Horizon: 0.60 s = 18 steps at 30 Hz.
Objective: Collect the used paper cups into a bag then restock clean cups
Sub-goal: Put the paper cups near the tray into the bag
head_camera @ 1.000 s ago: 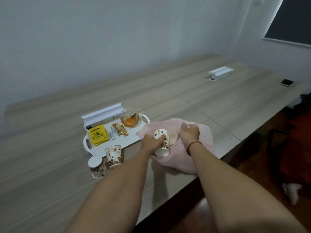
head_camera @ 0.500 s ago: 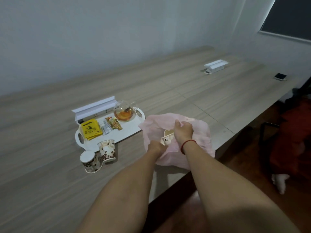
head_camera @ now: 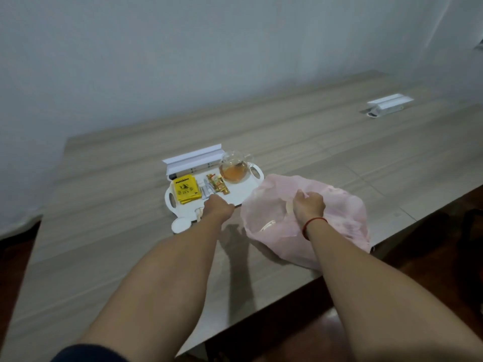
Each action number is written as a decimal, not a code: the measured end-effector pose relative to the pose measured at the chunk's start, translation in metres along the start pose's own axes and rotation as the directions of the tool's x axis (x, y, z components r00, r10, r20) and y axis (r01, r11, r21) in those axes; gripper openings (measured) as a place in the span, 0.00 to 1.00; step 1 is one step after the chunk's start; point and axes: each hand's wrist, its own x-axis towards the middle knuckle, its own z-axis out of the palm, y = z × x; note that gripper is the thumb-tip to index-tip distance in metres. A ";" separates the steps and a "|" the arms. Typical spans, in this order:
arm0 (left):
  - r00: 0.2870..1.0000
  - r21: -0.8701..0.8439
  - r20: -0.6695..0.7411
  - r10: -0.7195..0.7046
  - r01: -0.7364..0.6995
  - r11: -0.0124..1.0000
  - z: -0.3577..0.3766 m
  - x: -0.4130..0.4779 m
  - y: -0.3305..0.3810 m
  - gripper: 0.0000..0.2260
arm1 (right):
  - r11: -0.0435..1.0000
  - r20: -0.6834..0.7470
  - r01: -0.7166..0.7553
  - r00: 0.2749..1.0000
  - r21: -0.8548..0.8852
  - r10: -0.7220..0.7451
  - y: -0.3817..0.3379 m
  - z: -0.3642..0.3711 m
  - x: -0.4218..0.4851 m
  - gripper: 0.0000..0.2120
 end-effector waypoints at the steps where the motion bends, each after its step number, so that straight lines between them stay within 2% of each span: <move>1: 1.000 0.062 -0.004 -0.022 0.022 0.998 -0.006 0.006 -0.006 0.17 | 1.000 0.000 0.000 1.000 -0.006 0.000 0.001 0.004 0.001 0.20; 3: 1.000 0.132 -0.001 -0.028 0.028 0.991 -0.014 0.021 -0.015 0.21 | 1.000 -0.008 -0.003 1.000 -0.016 0.003 0.003 0.011 0.003 0.19; 8: 0.998 0.167 0.055 0.001 -0.010 0.986 -0.013 0.053 -0.034 0.28 | 1.000 -0.029 -0.012 1.000 -0.026 0.011 0.009 0.023 0.012 0.18; 11: 0.995 0.270 0.096 -0.019 -0.007 0.963 -0.002 0.068 -0.042 0.24 | 0.998 -0.024 0.014 1.000 -0.067 -0.016 0.015 0.031 0.018 0.13; 15: 0.995 0.345 0.069 -0.070 0.042 0.938 0.007 0.076 -0.047 0.19 | 0.998 -0.043 -0.007 0.999 -0.069 0.004 0.015 0.038 0.022 0.16; 18: 0.994 0.385 0.089 -0.061 0.022 0.923 0.006 0.079 -0.044 0.19 | 0.999 -0.034 -0.017 0.999 -0.047 0.015 0.011 0.039 0.022 0.16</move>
